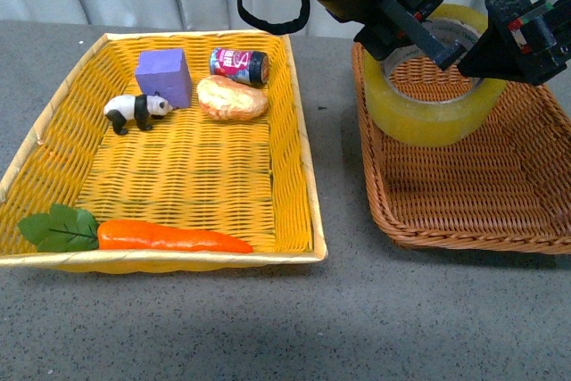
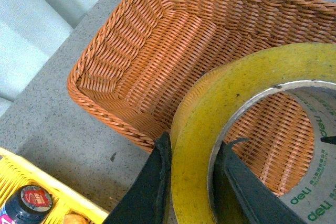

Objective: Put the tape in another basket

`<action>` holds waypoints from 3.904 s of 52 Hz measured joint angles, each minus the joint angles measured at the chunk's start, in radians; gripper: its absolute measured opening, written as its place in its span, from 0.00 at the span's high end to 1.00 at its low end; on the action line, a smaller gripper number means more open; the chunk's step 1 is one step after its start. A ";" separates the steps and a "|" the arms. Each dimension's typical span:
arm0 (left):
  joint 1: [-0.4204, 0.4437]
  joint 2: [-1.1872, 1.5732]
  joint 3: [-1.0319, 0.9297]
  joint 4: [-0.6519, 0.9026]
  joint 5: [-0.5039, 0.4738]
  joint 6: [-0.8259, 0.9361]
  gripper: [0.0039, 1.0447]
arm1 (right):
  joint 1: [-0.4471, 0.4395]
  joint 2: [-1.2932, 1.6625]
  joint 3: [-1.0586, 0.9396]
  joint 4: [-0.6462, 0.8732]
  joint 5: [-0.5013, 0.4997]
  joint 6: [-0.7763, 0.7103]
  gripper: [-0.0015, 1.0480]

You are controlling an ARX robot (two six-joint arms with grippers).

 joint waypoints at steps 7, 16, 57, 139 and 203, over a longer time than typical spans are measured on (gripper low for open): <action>0.006 0.000 0.000 0.000 -0.012 -0.012 0.85 | 0.000 0.044 0.049 -0.020 -0.002 0.002 0.09; 0.010 0.000 0.000 0.002 -0.027 -0.040 0.85 | 0.006 0.079 0.089 -0.049 -0.041 0.036 0.40; 0.013 -0.020 0.021 0.009 0.133 -0.211 0.39 | -0.014 0.167 0.154 -0.086 0.032 0.169 0.89; 0.357 -0.345 -0.726 0.937 -0.388 -0.546 0.35 | -0.185 0.077 -0.188 0.787 0.161 0.387 0.23; 0.512 -1.286 -1.435 0.731 -0.245 -0.502 0.97 | -0.118 -0.869 -1.121 1.138 0.216 0.439 0.99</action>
